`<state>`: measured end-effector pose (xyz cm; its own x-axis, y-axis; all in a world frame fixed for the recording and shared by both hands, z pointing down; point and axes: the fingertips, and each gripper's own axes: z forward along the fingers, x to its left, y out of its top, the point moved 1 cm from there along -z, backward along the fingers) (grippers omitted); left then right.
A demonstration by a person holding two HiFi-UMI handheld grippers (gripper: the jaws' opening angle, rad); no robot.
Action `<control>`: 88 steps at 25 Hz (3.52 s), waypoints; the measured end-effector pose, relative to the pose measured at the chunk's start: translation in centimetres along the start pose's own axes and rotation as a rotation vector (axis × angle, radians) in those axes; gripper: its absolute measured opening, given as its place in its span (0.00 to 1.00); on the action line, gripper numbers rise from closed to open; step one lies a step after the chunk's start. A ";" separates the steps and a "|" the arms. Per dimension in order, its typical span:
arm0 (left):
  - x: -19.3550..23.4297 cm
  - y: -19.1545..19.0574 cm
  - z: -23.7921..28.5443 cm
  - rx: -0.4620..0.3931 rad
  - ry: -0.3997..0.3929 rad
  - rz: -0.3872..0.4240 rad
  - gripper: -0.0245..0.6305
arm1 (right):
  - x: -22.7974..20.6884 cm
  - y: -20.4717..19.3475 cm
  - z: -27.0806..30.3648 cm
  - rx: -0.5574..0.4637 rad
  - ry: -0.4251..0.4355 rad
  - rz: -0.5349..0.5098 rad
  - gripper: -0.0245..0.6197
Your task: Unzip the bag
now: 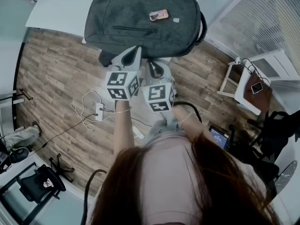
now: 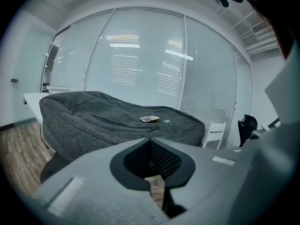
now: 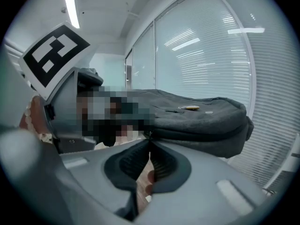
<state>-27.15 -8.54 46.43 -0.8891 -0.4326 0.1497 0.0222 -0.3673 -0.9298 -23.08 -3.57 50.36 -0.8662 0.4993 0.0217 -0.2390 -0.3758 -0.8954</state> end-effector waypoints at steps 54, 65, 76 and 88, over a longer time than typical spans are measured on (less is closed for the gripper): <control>-0.2 -0.7 -0.1 -0.005 0.122 -0.060 0.05 | -9.1 -1.6 -5.1 0.075 -0.104 -0.189 0.05; -0.3 -0.8 0.1 -0.038 0.161 -0.033 0.05 | -12.9 -1.3 -5.7 0.089 -0.040 -0.248 0.05; -0.3 -0.9 0.3 -0.041 0.177 -0.012 0.05 | -15.8 -0.5 -5.9 0.099 -0.020 -0.280 0.05; -0.5 -1.0 0.3 -0.058 0.177 0.001 0.05 | -20.4 0.8 -5.3 0.108 -0.035 -0.312 0.06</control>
<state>-26.58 -8.16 47.35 -0.9557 -0.2797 0.0921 0.0012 -0.3163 -0.9487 -3.32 -9.91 46.86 -0.7580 0.5770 0.3042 -0.5387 -0.2907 -0.7908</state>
